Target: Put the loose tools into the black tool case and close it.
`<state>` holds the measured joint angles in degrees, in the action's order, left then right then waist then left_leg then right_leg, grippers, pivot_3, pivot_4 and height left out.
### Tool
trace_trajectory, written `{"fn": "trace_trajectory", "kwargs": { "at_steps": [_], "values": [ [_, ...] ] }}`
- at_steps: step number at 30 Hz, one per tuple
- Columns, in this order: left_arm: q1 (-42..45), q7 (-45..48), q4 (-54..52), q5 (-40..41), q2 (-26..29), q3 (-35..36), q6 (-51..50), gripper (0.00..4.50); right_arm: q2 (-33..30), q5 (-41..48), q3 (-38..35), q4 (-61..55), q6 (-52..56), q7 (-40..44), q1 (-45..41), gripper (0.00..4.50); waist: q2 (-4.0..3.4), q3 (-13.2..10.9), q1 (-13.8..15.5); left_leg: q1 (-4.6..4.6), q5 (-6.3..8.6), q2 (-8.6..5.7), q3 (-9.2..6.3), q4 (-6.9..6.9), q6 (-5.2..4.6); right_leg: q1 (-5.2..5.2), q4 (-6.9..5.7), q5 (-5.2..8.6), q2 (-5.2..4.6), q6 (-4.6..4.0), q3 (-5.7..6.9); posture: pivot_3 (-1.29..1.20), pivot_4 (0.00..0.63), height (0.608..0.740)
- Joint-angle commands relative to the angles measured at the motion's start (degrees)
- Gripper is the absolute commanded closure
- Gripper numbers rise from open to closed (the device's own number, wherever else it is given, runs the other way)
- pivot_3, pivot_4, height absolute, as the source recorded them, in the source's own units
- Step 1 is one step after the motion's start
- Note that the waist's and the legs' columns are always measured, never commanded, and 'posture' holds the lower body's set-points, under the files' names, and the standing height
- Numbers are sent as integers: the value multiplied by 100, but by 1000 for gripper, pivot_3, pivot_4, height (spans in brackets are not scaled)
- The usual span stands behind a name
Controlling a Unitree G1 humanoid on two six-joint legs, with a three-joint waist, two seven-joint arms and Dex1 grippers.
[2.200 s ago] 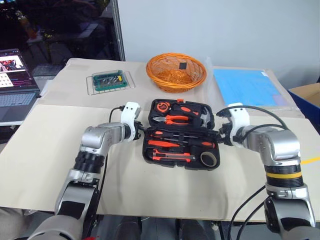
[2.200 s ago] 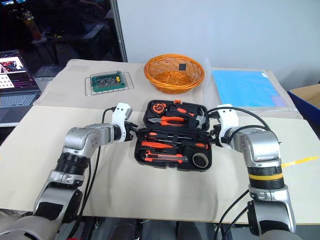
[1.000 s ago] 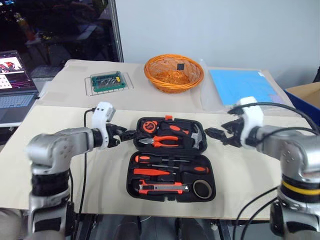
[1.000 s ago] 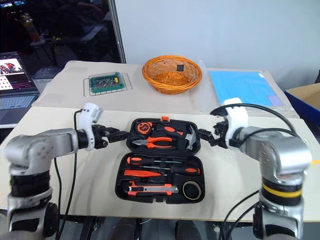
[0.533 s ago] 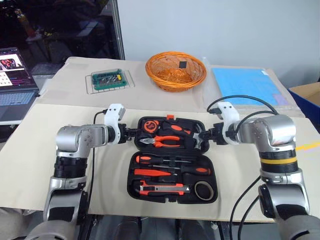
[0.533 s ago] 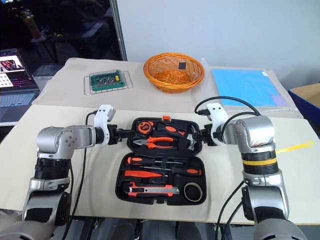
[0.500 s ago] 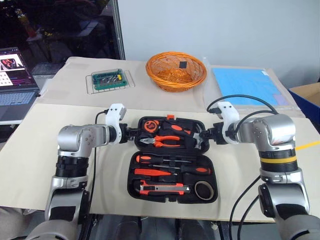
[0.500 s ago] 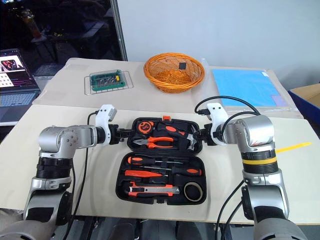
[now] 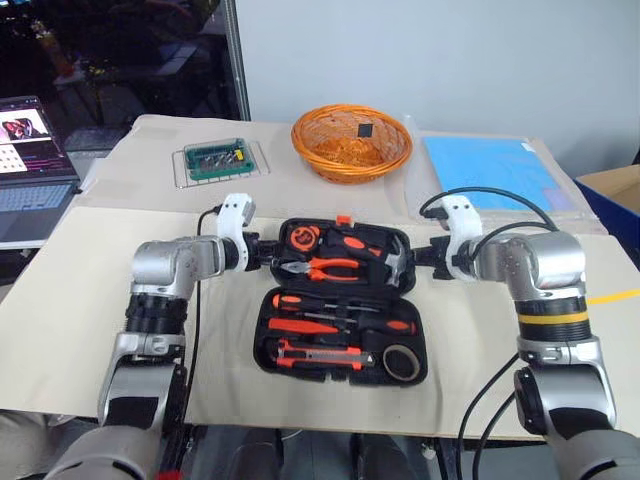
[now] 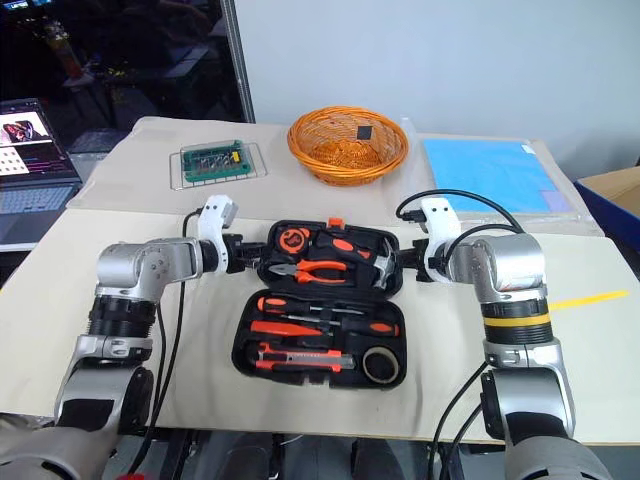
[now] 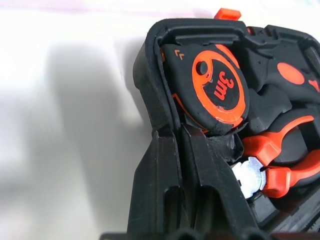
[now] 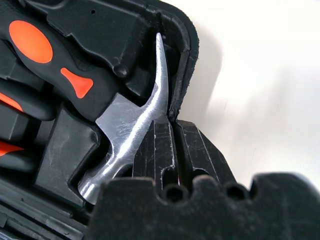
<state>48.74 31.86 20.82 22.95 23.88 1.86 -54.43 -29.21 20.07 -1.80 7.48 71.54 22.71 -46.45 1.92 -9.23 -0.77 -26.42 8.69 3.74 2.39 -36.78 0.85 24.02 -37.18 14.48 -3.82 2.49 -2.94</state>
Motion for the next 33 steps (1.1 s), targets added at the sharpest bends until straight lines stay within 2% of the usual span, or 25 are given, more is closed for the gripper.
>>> {"fn": "trace_trajectory", "kwargs": {
  "at_steps": [1, 3, 8, 12, 15, 17, 18, 19, 21, 23, 24, 26, 30, 31, 33],
  "values": [
    [119, 632, -349, -208, -44, -292, 1258, 4500, 52, -105, -66, -326, -1525, 350, -128, 4434, 0, -2, -15, 0, 0, 0, 3, 1, 0, 2, 1, 0, 0, 0, -4, 0, 150, 740],
    [-62, 805, -552, -273, -57, -249, 1870, 4500, 50, -146, -91, -666, -2320, 577, 152, 4434, 0, -3, -14, -16, 0, 0, 11, 10, 0, 20, 5, -2, 0, 3, -12, 0, 150, 740],
    [-1169, 1339, -1446, -1089, 445, -687, 4069, 4500, 31, -105, -419, -2217, -3080, 628, 1475, 4434, -2, -2, 2, -41, 2, 0, 12, 48, 3, 42, 6, -2, -1, 3, -13, 0, 150, 740],
    [-1658, 1533, -1539, -1300, 614, -757, 4625, 4500, -152, -325, -323, -3131, -3617, 742, 2675, 4434, -2, -1, 58, -39, 3, -1, 19, 55, 2, 35, 21, -1, -3, 4, -13, 0, 150, 740],
    [-1841, 1756, -1648, -1168, 784, -676, 4457, 4500, -257, -310, -407, -3548, -3832, 813, 3234, 4434, -2, -1, 57, -11, 4, 0, 26, 50, 3, 13, 37, 0, -3, 5, -15, 0, 150, 740],
    [-2112, 1912, -1862, -1046, 1000, -540, 4401, 3786, -426, -300, -551, -3909, -3967, 952, 3753, 4500, -4, 1, 32, 31, 3, 3, 35, 44, 4, -17, 21, 0, -2, 3, -24, 0, 150, 740],
    [-2266, 1973, -1983, -987, 1122, -445, 4344, 3594, -584, -335, -601, -4121, -4026, 1072, 4072, 4500, -8, 3, 18, 47, 2, 4, 38, 45, 4, -30, 22, 4, -2, 3, -26, 0, 150, 740],
    [-2415, 2023, -2100, -911, 1243, -325, 4248, 3139, -737, -460, -655, -4291, -4156, 1128, 4389, 4500, -11, 5, 9, 61, 2, 6, 42, 47, 4, -41, 23, 11, -2, 7, -29, 0, 150, 740],
    [-2682, 2292, -2402, -264, 1518, 60, 3361, 2458, -1097, -551, -771, -4629, -4232, 1333, 5012, 4500, -4, 3, 3, 120, 5, 12, 50, 53, 7, -94, 22, 35, -6, -3, -31, 0, 150, 740],
    [-2856, 2481, -2569, 36, 1778, 279, 2916, 1868, -1261, -574, -877, -4842, -4248, 1364, 5328, 4500, 1, 5, 0, 117, 4, 16, 48, 55, 6, -87, 19, 66, -4, -15, -31, 0, 150, 740],
    [-2988, 2633, -2618, 196, 2021, 417, 2622, 1782, -1326, -592, -1003, -4978, -4179, 1332, 5489, 3802, 7, 8, 1, 118, 4, 16, 48, 53, 6, -88, 16, 65, -4, -14, -31, 0, 150, 740],
    [-3272, 3073, -2551, 451, 2597, 809, 2287, 1782, -1770, -773, -1399, -5283, -3924, 1557, 6038, 3284, 10, 7, 1, 118, 4, 17, 47, 52, 6, -86, 15, 65, -3, -14, -31, 0, 150, 740],
    [-3369, 3884, -2699, 1339, 3173, 1328, 1711, 1782, -2067, 26, -2521, -5534, -3389, 2343, 6739, 3284, 14, 4, 19, 122, 4, 5, 64, 63, 7, -80, 15, 70, -24, -29, -37, 0, 150, 740],
    [-3408, 4050, -2775, 1475, 3283, 1384, 1617, 1307, -2063, 308, -2746, -5585, -3298, 2534, 6831, 3216, 15, 5, 27, 122, 4, 1, 65, 62, 6, -83, 17, 71, -29, -28, -37, 0, 150, 740],
    [-3517, 4387, -3001, 1737, 3506, 1447, 1420, 712, -2087, 880, -3012, -5754, -3142, 2902, 6924, 3742, 17, 5, 29, 125, 9, 3, 68, 61, 13, -87, 20, 77, -35, -20, -31, 0, 150, 740]
  ]
}}
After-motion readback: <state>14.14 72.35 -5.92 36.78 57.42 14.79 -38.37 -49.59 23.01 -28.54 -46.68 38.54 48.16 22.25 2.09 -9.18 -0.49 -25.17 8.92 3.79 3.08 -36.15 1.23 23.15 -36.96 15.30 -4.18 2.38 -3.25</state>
